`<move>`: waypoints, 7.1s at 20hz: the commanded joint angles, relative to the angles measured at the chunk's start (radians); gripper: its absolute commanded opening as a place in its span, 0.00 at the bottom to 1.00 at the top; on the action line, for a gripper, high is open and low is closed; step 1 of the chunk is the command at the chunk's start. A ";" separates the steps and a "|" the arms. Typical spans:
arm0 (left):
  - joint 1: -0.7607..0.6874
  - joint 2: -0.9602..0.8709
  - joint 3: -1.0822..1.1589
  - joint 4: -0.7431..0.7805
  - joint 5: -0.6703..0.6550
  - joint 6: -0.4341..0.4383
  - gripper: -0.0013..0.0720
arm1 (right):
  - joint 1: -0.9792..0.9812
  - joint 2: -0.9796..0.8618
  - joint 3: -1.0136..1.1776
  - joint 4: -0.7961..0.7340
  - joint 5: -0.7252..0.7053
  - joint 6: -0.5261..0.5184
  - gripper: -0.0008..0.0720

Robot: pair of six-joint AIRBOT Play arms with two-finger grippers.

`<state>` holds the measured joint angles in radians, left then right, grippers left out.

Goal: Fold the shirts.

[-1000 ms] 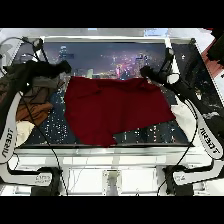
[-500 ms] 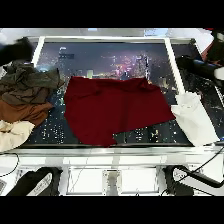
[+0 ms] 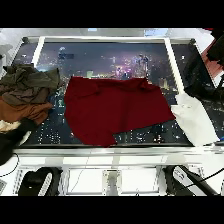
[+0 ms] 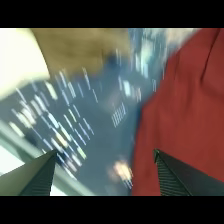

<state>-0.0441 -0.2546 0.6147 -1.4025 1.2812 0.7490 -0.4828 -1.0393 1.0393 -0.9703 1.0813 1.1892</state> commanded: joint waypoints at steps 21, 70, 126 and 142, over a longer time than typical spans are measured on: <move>0.000 -0.346 -0.454 -0.778 -0.519 0.295 0.56 | -0.010 0.014 -0.092 0.163 0.084 -0.039 0.59; -0.132 -0.642 -0.339 -0.894 -0.594 0.562 0.03 | -0.010 0.014 -0.277 -0.066 0.210 0.190 0.57; -0.130 -0.344 0.944 -0.212 -0.175 0.777 0.03 | 0.002 0.674 0.357 -0.074 -0.040 0.039 0.04; -0.130 -1.474 0.944 -0.066 -0.157 0.734 0.03 | 0.370 -0.491 0.186 0.140 -0.185 -0.138 0.04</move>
<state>-0.1749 -1.5929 1.5574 -1.4754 1.1576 1.5200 -0.1864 -1.3888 1.2575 -0.8013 1.0348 1.0550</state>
